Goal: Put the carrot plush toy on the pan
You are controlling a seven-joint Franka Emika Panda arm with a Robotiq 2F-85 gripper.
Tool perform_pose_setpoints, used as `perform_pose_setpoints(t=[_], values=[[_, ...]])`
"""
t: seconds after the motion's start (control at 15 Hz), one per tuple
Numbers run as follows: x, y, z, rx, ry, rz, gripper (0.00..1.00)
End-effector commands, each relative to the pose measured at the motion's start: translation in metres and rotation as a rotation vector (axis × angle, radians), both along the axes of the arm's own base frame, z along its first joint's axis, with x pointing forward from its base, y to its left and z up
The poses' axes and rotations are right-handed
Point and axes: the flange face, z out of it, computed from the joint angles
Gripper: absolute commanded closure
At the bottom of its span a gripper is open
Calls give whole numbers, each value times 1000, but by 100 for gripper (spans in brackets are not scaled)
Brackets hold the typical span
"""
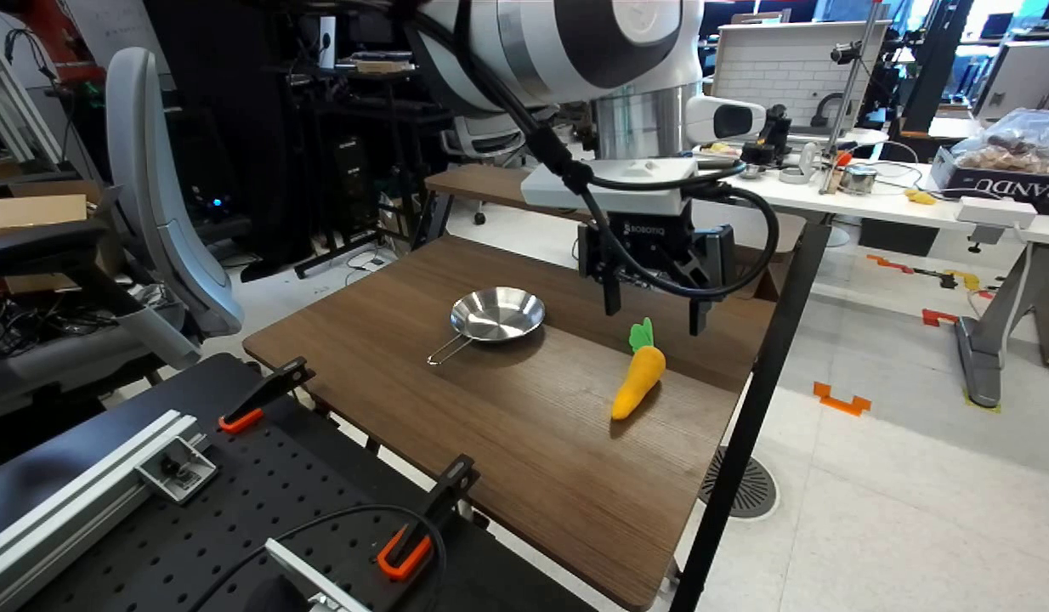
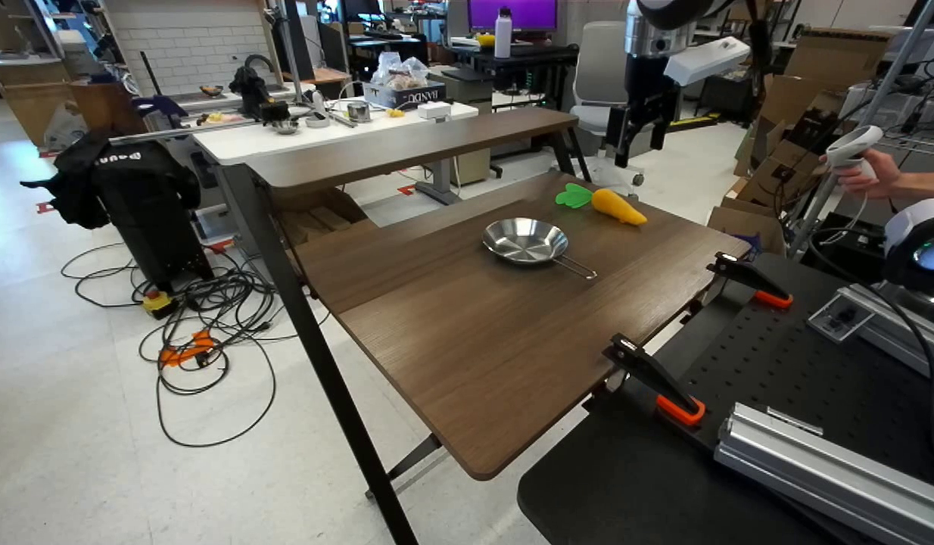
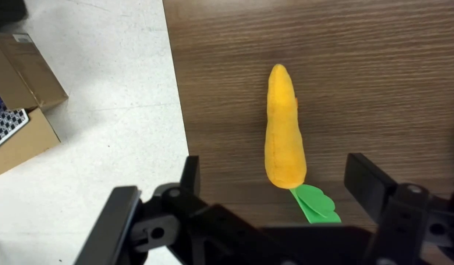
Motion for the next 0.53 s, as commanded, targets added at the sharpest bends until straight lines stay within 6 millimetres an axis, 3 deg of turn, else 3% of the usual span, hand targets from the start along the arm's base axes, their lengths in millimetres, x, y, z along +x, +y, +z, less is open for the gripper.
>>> perform_pose_setpoints(t=[0.0,0.47], values=[[25,3,-23,-2,-20,78,0],[37,15,-55,24,-6,126,0]])
